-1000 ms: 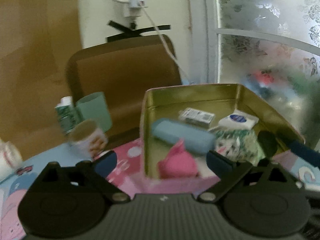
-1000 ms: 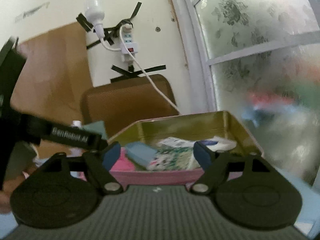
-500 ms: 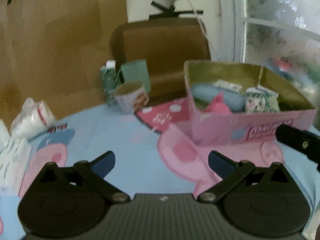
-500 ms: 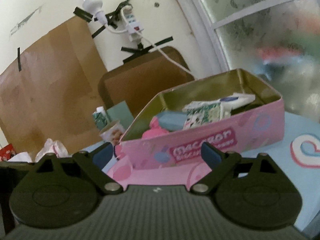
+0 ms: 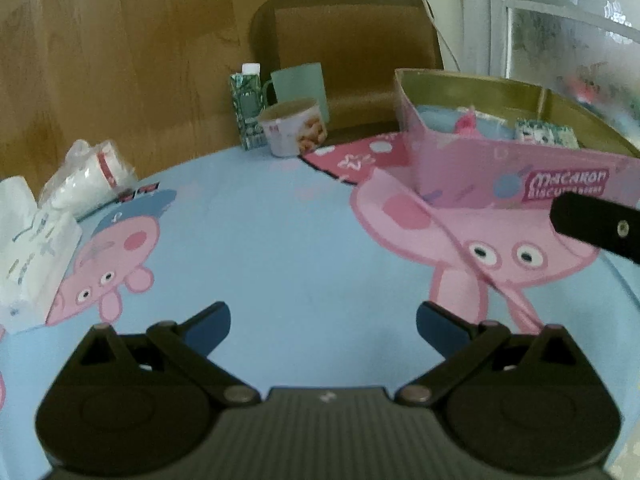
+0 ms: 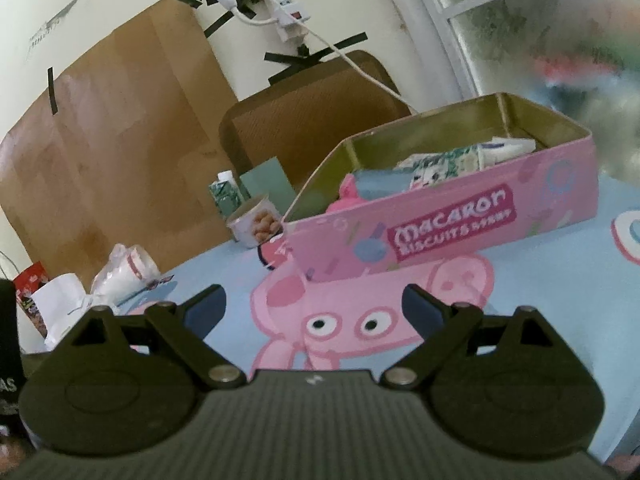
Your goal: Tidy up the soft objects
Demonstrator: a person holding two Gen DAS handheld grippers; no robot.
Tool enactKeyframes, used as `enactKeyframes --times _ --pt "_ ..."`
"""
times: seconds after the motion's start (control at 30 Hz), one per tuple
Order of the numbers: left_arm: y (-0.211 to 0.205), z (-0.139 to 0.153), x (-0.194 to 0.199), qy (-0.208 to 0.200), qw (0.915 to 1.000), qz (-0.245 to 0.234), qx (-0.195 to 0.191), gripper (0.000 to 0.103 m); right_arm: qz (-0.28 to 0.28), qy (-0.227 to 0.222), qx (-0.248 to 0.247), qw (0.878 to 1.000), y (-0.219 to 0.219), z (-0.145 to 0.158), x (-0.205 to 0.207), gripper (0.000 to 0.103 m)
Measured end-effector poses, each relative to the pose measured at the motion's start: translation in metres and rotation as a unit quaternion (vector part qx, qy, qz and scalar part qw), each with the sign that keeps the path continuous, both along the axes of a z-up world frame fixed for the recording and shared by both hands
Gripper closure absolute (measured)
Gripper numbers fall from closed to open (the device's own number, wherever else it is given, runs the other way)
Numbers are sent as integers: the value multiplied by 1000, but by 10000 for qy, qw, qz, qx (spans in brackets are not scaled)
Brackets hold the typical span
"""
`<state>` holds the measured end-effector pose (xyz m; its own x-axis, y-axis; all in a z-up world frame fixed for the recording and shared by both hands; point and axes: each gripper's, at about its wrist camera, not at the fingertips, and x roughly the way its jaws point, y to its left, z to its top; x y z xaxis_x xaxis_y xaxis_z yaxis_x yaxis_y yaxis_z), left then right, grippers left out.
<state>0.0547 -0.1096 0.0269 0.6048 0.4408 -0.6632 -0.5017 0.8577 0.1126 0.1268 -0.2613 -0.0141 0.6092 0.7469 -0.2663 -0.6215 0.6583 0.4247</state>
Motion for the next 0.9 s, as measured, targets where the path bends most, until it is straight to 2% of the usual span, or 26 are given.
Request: enactKeyframes --times 0.13,0.3,0.57,0.67,0.9 --pt "-3 -2 -5 25 10000 -53 10 0 -7 -39 33 10000 0 3 -8 6" --pt "-10 6 -12 -129 9997 -183 17 0 -115 -223 116 9996 -5 13 -19 6" --pt "-21 25 -38 -681 9961 -559 -62 0 -393 -536 142 9977 -10 27 -43 6" --pt "-23 32 -51 -880 9932 -752 -152 0 -479 -694 125 9964 -11 33 -55 2" --pt "-14 38 -78 -1260 9877 -922 -81 0 -718 -1000 73 9924 0 41 -81 0"
